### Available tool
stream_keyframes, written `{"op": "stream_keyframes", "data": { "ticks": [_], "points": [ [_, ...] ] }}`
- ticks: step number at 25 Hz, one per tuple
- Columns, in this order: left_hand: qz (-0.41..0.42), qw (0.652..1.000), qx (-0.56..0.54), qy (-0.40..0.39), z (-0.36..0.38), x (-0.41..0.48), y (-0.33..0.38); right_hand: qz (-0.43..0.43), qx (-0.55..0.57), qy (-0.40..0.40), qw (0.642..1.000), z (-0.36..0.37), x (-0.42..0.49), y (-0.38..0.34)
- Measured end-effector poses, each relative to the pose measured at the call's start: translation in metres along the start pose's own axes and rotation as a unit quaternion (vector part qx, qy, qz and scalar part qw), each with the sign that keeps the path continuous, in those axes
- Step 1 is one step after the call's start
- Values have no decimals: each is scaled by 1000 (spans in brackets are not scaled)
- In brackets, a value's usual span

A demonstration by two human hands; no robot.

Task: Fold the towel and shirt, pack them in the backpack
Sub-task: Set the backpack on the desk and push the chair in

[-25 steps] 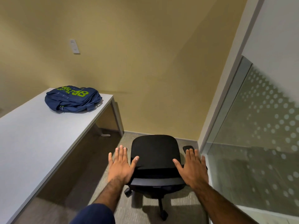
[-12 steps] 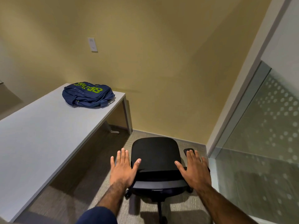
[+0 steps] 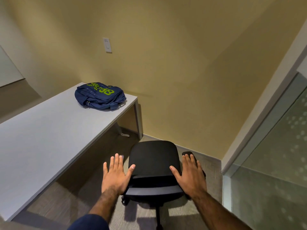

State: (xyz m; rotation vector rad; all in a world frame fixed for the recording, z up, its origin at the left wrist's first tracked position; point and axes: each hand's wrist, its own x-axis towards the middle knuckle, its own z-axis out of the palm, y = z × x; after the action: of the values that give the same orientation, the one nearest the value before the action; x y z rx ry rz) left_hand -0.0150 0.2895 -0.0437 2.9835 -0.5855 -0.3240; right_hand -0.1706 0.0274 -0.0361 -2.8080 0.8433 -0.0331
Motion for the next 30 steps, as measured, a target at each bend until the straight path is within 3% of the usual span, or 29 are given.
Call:
{"op": "stream_keyframes", "data": {
  "ticks": [13,30],
  "points": [
    [-116,993,-29,24,-5,60,11,-114,-13,-44,992,3,129,-10],
    [-187,980,-43,54,-22,142,0,-182,-33,-70,980,13,264,-56]
  ]
}}
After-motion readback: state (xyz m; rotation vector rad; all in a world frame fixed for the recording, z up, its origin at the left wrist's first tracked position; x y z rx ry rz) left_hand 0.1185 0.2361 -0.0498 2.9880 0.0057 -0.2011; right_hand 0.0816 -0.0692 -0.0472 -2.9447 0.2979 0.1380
